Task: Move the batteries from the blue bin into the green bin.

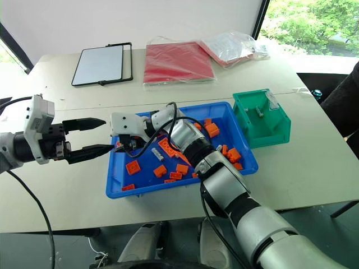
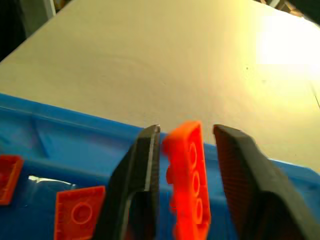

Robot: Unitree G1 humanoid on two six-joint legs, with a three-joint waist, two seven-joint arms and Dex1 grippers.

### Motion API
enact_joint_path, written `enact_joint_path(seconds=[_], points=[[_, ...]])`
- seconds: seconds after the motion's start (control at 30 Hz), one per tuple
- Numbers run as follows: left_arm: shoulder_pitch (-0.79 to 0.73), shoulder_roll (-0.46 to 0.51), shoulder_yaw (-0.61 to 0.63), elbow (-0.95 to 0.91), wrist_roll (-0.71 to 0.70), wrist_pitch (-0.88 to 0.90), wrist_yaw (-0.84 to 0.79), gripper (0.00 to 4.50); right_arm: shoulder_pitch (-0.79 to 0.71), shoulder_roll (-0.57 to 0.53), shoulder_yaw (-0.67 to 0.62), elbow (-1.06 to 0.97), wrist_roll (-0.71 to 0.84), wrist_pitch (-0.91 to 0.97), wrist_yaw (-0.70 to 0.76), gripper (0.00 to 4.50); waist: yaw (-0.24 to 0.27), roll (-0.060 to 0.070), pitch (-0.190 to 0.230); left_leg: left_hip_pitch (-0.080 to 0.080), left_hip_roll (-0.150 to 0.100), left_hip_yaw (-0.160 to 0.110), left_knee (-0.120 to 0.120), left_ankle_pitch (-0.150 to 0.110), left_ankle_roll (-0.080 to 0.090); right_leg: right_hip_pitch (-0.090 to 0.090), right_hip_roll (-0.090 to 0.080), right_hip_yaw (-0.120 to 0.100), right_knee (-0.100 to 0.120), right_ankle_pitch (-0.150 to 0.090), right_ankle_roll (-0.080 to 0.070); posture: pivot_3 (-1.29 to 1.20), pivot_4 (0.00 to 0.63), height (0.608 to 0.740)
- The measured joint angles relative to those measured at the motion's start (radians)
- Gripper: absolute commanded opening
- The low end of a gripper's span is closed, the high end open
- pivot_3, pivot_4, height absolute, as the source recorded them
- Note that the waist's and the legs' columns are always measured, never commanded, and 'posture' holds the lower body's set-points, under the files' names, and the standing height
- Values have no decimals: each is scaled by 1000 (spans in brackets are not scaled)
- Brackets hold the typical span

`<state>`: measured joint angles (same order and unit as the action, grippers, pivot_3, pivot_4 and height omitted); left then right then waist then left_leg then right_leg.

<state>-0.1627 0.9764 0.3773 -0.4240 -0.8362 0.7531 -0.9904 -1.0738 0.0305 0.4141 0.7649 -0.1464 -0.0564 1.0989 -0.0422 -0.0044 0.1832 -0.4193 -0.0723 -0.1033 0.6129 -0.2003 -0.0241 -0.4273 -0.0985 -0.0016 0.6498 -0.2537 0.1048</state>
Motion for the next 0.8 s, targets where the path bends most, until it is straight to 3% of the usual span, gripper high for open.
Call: enact_joint_path(seconds=[0.13,0.17,0.27,0.33,0.43,0.57,0.8], points=[[-4,4,-2,2,-1,2,-6,4500,91,-52,-13,-229,-15,190,-78,3373,0,0,0,0,0,0,0,0,0,0,0,0,0,0,0,0,150,731],[-6,4,-4,6,-1,3,-9,4500,132,-73,-44,-367,-6,314,-106,3373,0,0,0,0,0,0,0,0,0,0,0,0,0,0,0,0,150,731],[-20,4,-16,13,-1,3,-11,4500,154,-99,-69,-482,-6,427,-127,3373,-3,0,0,0,1,0,-1,0,0,0,1,0,0,0,0,0,150,731],[-50,8,-41,32,-1,4,-32,4500,296,-214,-98,-801,-10,717,-142,3373,22,-1,-1,-1,0,-3,0,0,0,0,0,0,-1,0,0,0,150,731],[-83,11,-80,67,7,4,-56,4500,414,-265,-125,-978,10,985,-165,3373,26,-2,-1,-2,0,-1,1,0,0,1,0,0,-1,0,0,0,150,731],[-157,11,-133,97,24,-3,-83,4500,460,-211,-128,-1086,80,1215,-235,3373,11,-2,-1,0,2,-1,0,0,0,0,1,0,0,-1,-2,0,150,731],[-186,14,-169,145,53,-17,-130,4500,493,-201,-150,-1133,189,1354,-328,3373,4,-2,-1,-1,1,-1,0,0,0,1,1,0,0,-1,-2,0,150,731]])
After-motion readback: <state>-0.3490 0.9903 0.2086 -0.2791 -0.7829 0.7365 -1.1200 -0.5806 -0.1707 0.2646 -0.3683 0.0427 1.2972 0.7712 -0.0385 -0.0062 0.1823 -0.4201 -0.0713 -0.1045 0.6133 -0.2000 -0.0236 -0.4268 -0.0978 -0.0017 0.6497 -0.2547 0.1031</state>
